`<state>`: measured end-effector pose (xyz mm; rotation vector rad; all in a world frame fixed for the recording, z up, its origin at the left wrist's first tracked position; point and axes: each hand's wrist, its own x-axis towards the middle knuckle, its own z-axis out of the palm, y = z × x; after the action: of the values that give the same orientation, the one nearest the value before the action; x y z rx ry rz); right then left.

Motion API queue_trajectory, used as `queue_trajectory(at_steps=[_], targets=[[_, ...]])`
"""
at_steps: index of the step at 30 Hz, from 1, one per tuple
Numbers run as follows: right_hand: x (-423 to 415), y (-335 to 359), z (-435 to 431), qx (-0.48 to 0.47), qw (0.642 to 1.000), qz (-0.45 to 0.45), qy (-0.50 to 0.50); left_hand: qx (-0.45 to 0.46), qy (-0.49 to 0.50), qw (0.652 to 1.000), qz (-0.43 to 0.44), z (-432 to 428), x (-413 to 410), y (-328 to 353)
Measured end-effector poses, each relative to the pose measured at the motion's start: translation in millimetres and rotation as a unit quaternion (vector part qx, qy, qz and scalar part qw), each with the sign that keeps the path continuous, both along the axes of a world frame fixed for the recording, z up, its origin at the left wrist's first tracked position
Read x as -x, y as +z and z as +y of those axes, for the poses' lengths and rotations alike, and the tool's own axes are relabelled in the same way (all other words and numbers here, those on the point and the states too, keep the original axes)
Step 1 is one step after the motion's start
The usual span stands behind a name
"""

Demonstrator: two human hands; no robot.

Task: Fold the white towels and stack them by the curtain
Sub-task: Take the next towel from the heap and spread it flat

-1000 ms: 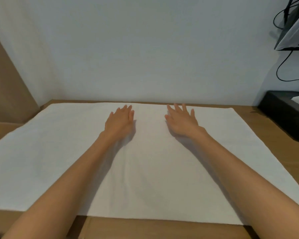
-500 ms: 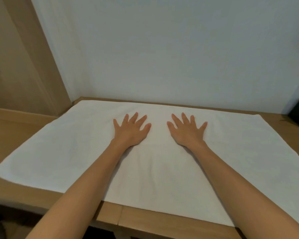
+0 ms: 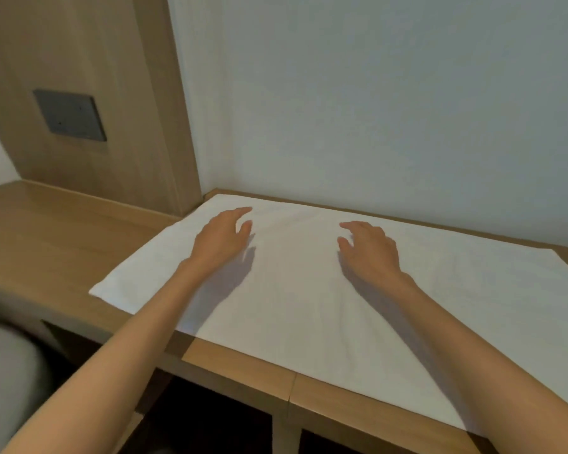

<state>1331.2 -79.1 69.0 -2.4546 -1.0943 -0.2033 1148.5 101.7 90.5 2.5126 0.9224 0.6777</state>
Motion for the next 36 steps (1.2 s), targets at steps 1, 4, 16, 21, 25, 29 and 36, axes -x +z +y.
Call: queue_trajectory(at_steps=[1, 4, 16, 21, 25, 29, 36], targets=[[9.2, 3.5, 8.2, -0.006, 1.000, 0.004, 0.020, -0.003, 0.020, 1.000, -0.012, 6.6, 13.8, 1.7], [37.7, 9.5, 34.2, 0.002, 0.997, 0.023, 0.080, -0.011, 0.076, 0.996, -0.035, 26.9, 57.6, 1.8], [126.1, -19.0, 98.0, 0.106, 0.975, 0.036, 0.193, 0.047, 0.255, 0.961, 0.093, 59.5, 168.5, -32.3], [127.6, -24.6, 101.3, 0.109, 0.977, 0.019, 0.180, 0.058, 0.243, 0.965, 0.075, 63.1, 177.3, -33.4], [128.0, -27.6, 100.5, 0.090, 0.980, 0.021, 0.179, 0.116, 0.227, 0.966, 0.050, 62.8, 178.1, -30.2], [124.2, -21.7, 98.9, 0.024, 0.980, 0.057, 0.187, 0.181, 0.149, 0.962, -0.143, 51.8, 174.7, -21.6], [87.0, 15.4, 49.8, -0.040, 0.980, 0.131, 0.143, 0.135, 0.095, 0.945, -0.281, 14.2, 120.9, 24.7]])
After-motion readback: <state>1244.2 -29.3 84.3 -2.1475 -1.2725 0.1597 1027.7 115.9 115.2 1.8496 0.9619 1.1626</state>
